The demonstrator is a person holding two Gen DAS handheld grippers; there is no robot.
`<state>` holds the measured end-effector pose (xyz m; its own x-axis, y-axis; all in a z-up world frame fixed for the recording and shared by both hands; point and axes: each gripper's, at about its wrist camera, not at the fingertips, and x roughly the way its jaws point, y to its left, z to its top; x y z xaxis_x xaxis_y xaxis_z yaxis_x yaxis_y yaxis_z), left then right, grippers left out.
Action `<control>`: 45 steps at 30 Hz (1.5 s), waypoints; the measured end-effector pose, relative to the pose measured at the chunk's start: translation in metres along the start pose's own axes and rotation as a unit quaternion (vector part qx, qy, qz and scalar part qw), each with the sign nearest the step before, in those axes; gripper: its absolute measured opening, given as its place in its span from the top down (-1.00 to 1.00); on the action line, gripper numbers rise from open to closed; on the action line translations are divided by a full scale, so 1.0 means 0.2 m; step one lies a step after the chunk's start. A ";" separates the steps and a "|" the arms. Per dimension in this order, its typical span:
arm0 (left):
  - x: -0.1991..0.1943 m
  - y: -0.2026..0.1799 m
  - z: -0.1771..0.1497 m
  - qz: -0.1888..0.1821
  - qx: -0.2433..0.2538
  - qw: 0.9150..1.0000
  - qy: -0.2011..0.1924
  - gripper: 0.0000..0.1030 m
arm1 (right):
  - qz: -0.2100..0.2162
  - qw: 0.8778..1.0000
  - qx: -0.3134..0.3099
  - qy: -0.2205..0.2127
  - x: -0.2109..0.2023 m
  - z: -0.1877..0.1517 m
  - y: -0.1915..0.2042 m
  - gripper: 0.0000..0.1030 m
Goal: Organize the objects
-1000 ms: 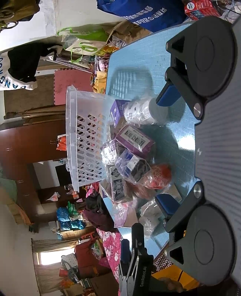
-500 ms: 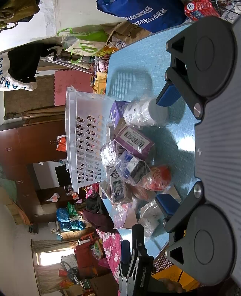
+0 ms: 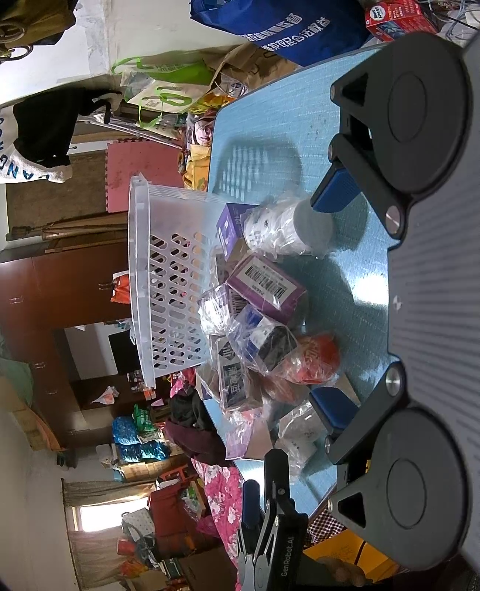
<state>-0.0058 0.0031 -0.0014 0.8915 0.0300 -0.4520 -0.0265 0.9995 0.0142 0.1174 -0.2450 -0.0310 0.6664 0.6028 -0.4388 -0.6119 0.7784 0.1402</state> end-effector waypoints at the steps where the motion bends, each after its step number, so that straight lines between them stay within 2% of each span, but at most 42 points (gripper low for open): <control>1: 0.00 0.00 0.00 0.000 0.000 1.000 0.000 -0.97 | 0.000 1.000 0.000 0.000 0.00 0.00 0.00 -1.00; 41: 0.02 0.00 -0.01 -0.003 -0.002 1.000 0.004 -0.97 | 0.007 1.000 -0.004 0.001 0.01 -0.01 0.00 -1.00; 45: 0.01 -0.01 -0.01 -0.003 0.004 1.000 -0.015 -0.97 | 0.007 1.000 -0.003 0.003 0.02 -0.01 0.00 -1.00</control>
<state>-0.0054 0.0019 -0.0033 0.9050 0.0249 -0.4248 -0.0181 0.9996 0.0200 0.1196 -0.2439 -0.0337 0.6549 0.6129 -0.4420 -0.6242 0.7685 0.1407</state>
